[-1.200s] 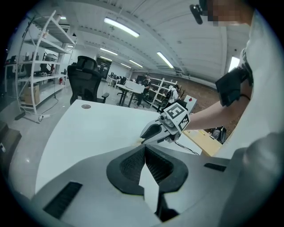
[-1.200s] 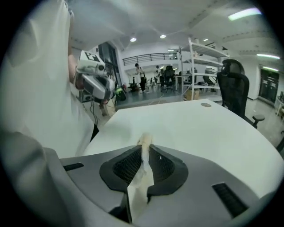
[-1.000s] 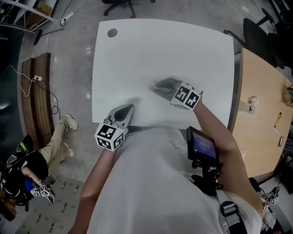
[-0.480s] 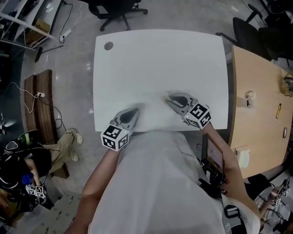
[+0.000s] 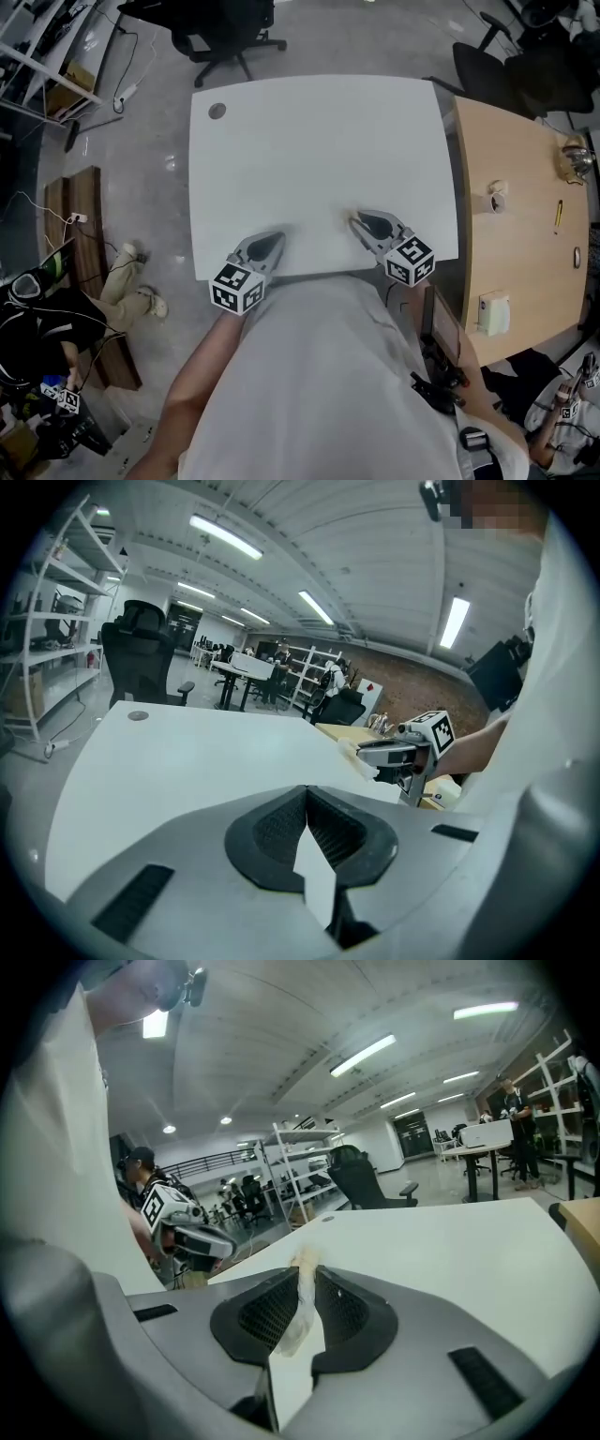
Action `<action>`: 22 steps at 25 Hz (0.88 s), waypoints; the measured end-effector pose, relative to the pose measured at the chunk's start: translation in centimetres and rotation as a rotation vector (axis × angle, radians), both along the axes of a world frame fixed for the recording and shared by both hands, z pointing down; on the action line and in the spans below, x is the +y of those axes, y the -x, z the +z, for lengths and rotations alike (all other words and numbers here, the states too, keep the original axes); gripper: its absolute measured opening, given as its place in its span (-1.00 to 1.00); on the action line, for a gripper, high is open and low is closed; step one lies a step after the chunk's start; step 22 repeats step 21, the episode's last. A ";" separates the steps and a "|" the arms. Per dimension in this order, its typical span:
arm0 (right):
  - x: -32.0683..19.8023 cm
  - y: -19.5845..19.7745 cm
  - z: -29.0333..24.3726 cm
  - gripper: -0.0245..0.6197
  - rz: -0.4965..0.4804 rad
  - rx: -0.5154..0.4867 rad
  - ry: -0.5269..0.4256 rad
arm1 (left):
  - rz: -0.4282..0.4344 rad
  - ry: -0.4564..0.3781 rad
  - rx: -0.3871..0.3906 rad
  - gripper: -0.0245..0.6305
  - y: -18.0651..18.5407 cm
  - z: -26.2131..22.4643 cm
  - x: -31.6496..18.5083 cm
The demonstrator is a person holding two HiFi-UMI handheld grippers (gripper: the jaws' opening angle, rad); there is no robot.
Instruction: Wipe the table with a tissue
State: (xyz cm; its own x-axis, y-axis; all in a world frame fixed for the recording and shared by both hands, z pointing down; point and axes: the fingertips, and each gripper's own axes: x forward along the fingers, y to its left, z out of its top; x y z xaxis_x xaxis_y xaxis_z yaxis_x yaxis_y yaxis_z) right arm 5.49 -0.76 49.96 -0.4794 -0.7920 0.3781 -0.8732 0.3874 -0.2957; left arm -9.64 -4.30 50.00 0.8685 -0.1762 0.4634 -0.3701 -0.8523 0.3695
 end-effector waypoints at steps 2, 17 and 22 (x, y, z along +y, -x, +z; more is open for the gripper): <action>0.2 -0.1 -0.2 -0.74 0.035 0.000 -0.002 | 0.007 -0.003 0.002 -0.91 0.4 0.0 0.1; -1.2 -0.1 -1.7 -0.74 0.130 0.018 -0.005 | 0.056 -0.052 0.048 -0.91 -0.1 -1.1 -1.0; -1.2 0.3 -1.7 -0.74 0.130 0.023 -0.004 | 0.049 -0.049 0.055 -0.91 0.1 -1.2 -1.1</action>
